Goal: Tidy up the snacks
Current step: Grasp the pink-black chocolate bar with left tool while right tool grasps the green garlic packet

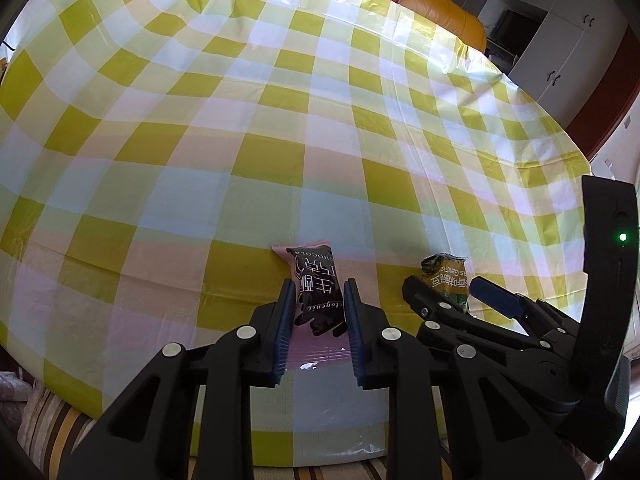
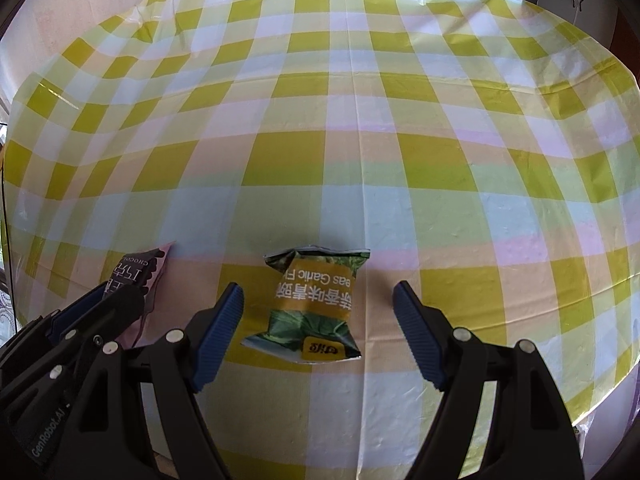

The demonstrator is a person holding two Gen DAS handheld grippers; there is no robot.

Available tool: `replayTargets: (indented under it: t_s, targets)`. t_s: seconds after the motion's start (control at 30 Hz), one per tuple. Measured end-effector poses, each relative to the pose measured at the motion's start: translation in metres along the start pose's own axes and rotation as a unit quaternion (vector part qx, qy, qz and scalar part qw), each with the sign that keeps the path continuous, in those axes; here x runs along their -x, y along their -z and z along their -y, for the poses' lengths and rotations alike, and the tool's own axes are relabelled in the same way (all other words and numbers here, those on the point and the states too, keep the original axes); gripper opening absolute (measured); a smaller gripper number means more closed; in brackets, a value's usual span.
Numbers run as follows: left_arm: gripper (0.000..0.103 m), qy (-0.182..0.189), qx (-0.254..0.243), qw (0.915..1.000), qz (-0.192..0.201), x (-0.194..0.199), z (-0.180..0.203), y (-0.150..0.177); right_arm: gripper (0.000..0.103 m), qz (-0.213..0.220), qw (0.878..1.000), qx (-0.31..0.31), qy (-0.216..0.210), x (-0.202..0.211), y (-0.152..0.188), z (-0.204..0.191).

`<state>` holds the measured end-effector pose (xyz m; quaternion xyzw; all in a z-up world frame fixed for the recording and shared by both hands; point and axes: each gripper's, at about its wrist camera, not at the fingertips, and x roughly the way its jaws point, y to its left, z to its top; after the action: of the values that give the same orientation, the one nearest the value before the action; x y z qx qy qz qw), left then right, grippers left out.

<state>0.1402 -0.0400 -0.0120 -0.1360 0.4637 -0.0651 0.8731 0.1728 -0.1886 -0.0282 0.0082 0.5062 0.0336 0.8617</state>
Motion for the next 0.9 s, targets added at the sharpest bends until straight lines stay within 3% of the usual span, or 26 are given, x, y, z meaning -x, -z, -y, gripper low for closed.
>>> replayTargets:
  t_s: [0.13,0.3,0.5,0.9]
  targets:
    - [0.023,0.003,0.000,1.0000,0.002,0.001,0.000,0.000,0.073,0.001,1.000,0.007,0.013,-0.001,0.001,-0.003]
    - [0.023,0.006,0.000,1.0000,0.005,0.002,0.000,0.001,0.049,0.006,1.000,0.013,0.015,0.002,0.001,-0.003]
    - [0.023,0.008,-0.004,0.9999,0.009,0.005,0.001,0.001,0.040,0.009,1.000,0.012,0.014,0.007,0.004,-0.002]
    - [0.022,0.010,-0.026,0.9994,0.020,0.017,0.013,0.005,0.039,0.027,0.999,0.000,0.023,0.043,0.024,0.017]
